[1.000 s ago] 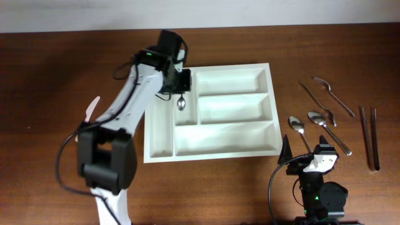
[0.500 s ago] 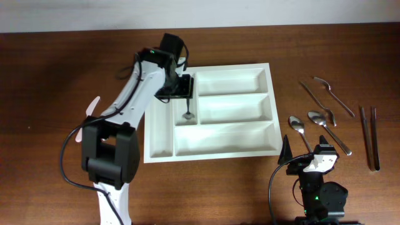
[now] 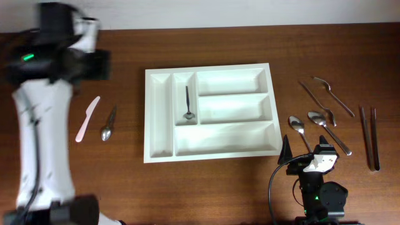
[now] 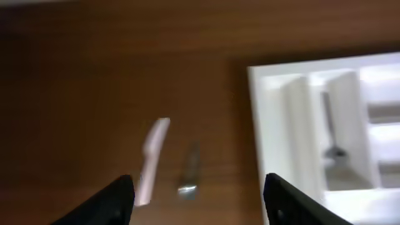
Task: Pack container
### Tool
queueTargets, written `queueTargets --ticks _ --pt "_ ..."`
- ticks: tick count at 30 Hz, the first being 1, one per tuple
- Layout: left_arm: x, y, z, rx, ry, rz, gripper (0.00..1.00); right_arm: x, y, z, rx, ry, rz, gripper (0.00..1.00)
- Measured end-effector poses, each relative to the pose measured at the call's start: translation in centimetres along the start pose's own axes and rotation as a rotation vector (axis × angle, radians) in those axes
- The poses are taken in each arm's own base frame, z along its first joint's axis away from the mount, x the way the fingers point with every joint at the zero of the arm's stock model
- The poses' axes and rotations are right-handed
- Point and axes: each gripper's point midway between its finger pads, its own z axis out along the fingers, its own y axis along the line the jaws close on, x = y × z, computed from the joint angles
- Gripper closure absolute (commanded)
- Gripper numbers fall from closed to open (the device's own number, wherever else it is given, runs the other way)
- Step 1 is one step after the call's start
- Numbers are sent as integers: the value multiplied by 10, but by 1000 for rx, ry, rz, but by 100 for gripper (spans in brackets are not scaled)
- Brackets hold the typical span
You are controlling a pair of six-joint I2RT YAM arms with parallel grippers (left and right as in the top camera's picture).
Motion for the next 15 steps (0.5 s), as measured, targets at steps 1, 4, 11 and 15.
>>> queueTargets --ticks 1,4,11,15 --pt "2 14 -10 -27 -16 -1 32 0 0 0 0 0 1 1" --pt "7 42 -20 -74 -23 -2 32 0 0 0 0 0 1 1" --pt "27 76 17 -113 26 86 31 0 0 0 0 0 0 1" --pt "69 78 69 -84 135 115 34 0 0 0 0 0 0 2"
